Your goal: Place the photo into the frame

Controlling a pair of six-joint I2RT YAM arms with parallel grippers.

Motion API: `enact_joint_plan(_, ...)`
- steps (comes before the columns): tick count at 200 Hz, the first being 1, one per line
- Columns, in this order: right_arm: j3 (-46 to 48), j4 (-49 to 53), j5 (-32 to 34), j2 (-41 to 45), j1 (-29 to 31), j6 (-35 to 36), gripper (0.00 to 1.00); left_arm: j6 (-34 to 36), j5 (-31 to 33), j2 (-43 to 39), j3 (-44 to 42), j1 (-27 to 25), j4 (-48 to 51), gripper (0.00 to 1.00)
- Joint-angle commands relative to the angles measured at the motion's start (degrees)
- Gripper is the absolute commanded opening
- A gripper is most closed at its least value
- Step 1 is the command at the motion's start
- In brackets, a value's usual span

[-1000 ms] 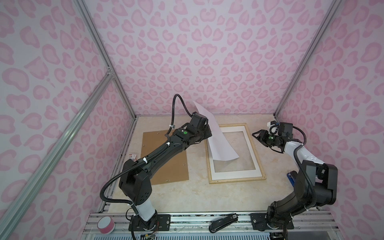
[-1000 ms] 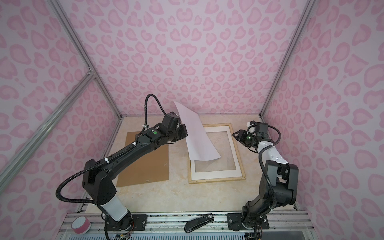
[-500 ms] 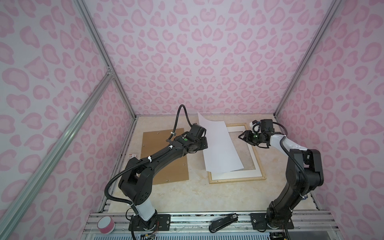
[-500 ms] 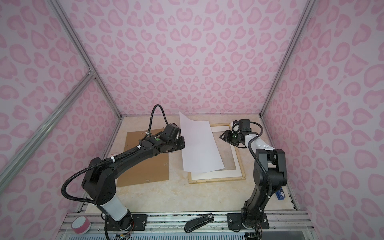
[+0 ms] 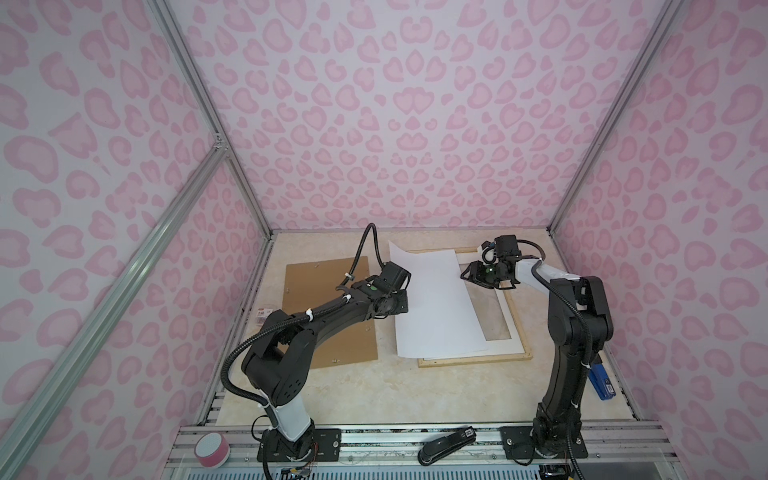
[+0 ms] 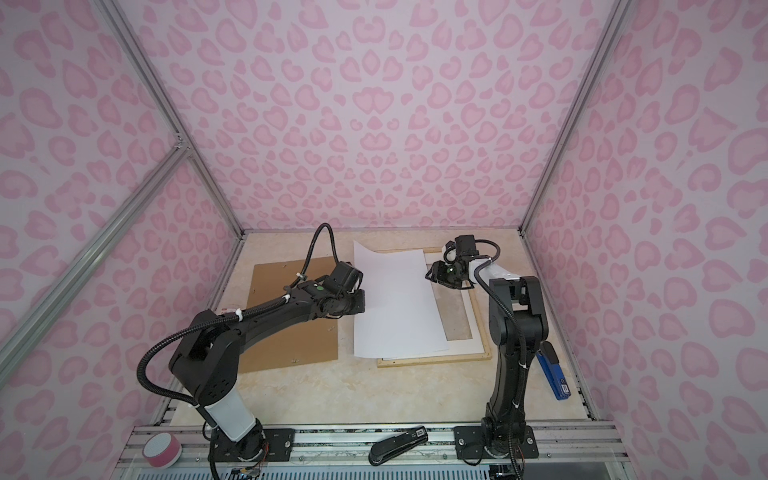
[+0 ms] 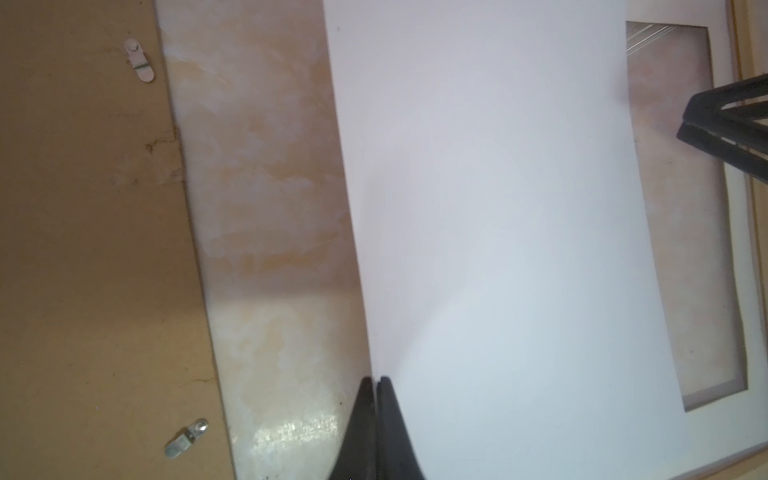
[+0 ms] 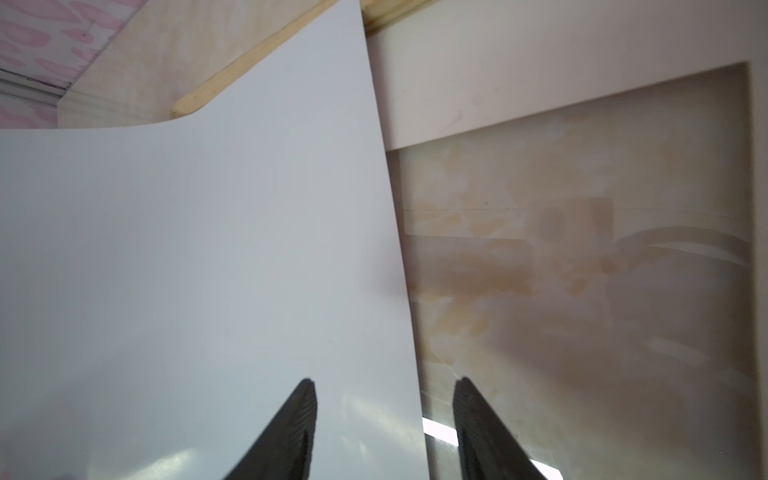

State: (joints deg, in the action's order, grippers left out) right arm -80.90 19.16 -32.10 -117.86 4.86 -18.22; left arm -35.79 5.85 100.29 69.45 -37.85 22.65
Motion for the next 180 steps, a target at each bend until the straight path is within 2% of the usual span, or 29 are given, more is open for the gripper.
enact_joint_plan(1, -1.36, 1.33, 1.42, -2.02, -0.03, 2.05, 0.54, 1.06, 1.40, 1.74, 0.98, 0.05, -1.39, 0.04)
enact_joint_plan(70, -5.57, 1.37, 0.54, -5.51, -0.73, 2.57, 0.58, 1.95, 2.39, 2.54, 1.75, 0.05, -0.68, 0.03)
enact_joint_plan(180, -10.51, 0.77, -3.84, -10.59, -0.95, 2.35, 0.58, 1.86, 2.65, 4.06, 2.09, 0.05, -0.11, 0.04)
